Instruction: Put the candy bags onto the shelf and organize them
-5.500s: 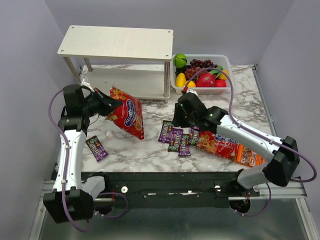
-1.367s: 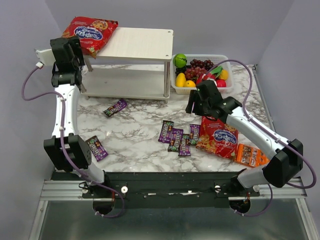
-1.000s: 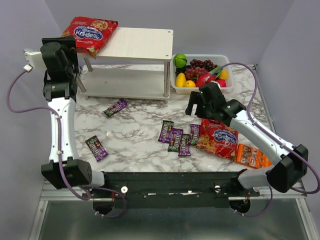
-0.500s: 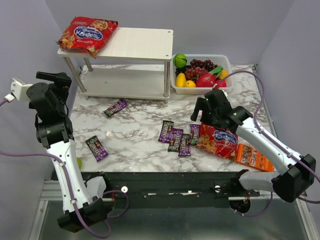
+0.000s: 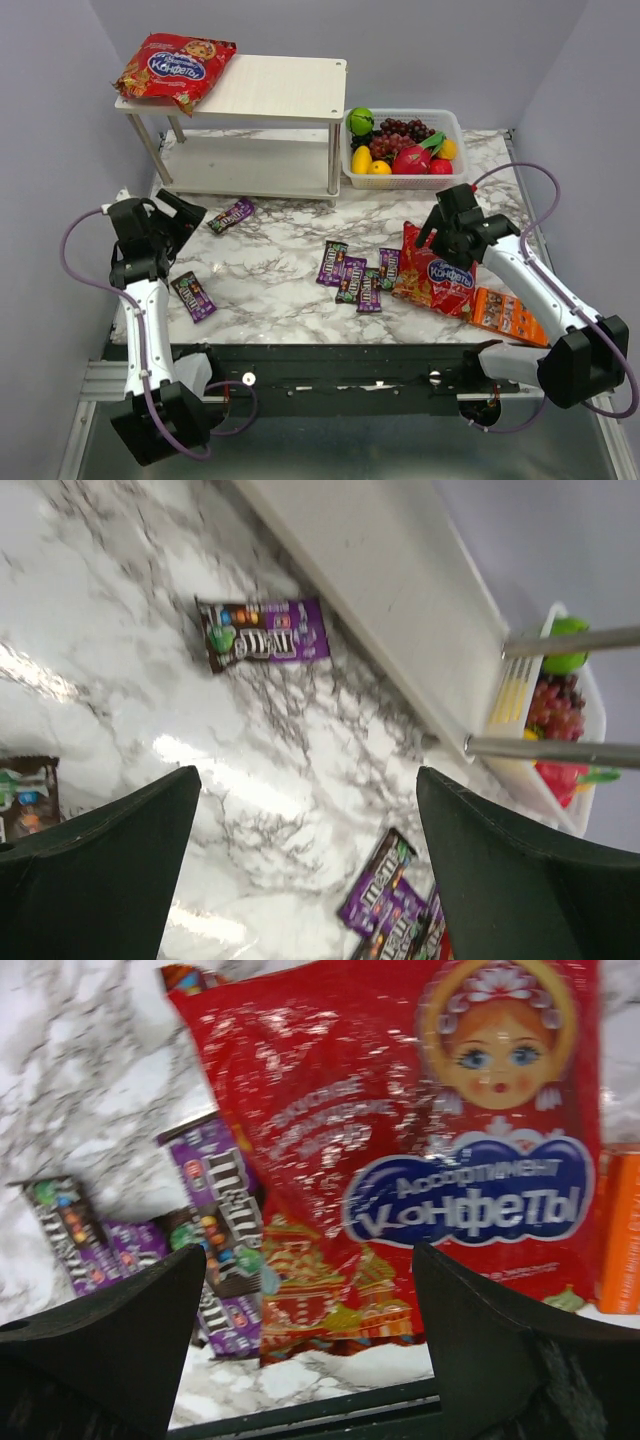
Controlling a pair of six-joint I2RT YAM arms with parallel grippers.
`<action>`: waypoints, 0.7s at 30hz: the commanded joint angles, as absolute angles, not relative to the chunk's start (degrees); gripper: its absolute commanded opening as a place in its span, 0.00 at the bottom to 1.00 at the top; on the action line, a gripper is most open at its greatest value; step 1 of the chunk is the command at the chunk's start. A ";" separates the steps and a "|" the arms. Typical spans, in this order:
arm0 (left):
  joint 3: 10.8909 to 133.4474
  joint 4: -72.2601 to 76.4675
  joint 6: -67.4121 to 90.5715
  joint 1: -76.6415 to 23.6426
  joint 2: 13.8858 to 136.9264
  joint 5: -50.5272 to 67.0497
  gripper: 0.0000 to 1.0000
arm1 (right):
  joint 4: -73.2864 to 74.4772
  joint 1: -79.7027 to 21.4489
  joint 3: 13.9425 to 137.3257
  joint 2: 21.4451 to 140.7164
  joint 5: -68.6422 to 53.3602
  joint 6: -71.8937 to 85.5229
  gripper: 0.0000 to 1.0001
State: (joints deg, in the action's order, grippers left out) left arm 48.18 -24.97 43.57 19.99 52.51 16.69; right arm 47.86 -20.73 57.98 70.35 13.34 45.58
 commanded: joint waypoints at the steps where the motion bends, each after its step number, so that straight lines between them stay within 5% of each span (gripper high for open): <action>1: 47.20 -23.64 40.52 14.08 54.39 23.30 0.97 | 52.03 -15.93 55.29 69.96 18.98 44.83 0.92; 10: 41.84 -18.73 46.93 -5.87 59.24 19.16 0.96 | 48.97 -10.72 48.62 74.53 15.13 44.38 0.89; 21: 35.78 -16.00 50.01 -12.22 58.45 19.78 0.96 | 30.77 -14.40 38.49 82.87 -17.22 51.67 0.80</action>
State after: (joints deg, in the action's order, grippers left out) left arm 37.23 -18.06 48.38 -11.33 59.42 19.14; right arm 39.22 -10.79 42.52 76.47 -0.67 46.70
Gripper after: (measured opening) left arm 0.960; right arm 0.810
